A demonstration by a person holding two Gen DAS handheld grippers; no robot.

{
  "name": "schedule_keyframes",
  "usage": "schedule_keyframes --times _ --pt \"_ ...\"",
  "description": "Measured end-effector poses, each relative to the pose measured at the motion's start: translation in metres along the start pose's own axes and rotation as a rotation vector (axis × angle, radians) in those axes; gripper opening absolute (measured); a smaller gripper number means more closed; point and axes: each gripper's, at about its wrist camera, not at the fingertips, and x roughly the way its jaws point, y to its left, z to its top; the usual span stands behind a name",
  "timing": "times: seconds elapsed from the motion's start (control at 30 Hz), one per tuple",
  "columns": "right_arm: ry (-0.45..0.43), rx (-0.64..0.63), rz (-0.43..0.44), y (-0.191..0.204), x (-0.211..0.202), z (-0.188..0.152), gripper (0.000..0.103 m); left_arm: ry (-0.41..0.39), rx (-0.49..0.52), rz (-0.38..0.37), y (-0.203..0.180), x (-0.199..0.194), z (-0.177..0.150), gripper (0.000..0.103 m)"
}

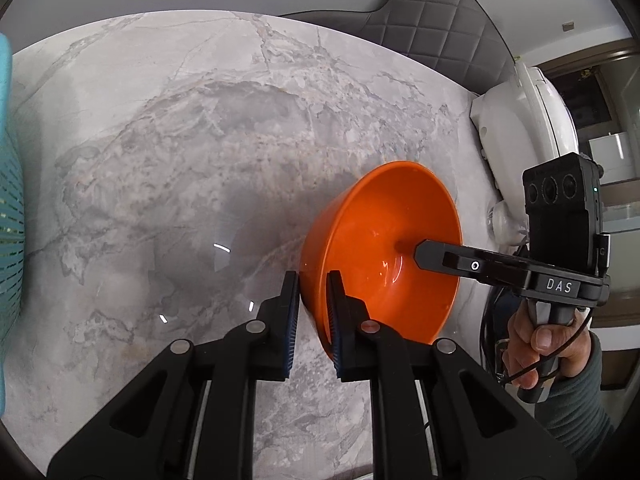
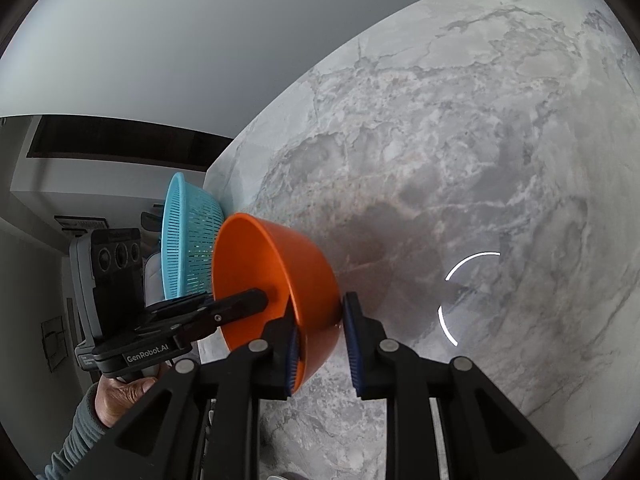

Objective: Organize plates and bowls
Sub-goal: 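Lift the orange bowl with both grippers and carry it over the nested bowls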

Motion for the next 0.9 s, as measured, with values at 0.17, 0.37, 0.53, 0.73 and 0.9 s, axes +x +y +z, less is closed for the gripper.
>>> schedule_keyframes --times 0.17,0.37,0.53,0.73,0.9 --pt "0.013 -0.026 -0.001 0.021 0.002 -0.016 0.023 -0.011 -0.002 0.005 0.002 -0.024 -0.028 0.012" --pt "0.036 -0.052 0.017 0.047 0.008 -0.039 0.023 -0.033 -0.021 0.005 0.01 -0.059 -0.072 0.014" --pt "0.07 -0.088 0.021 0.073 0.018 -0.064 0.023 -0.046 -0.049 0.007 0.024 -0.085 -0.114 0.014" --pt "0.123 -0.113 0.037 0.101 0.04 -0.098 0.023 -0.059 -0.09 0.005 0.045 -0.118 -0.166 0.014" --pt "0.162 -0.139 0.051 0.124 0.059 -0.121 0.023 -0.083 -0.123 0.004 0.063 -0.145 -0.208 0.014"
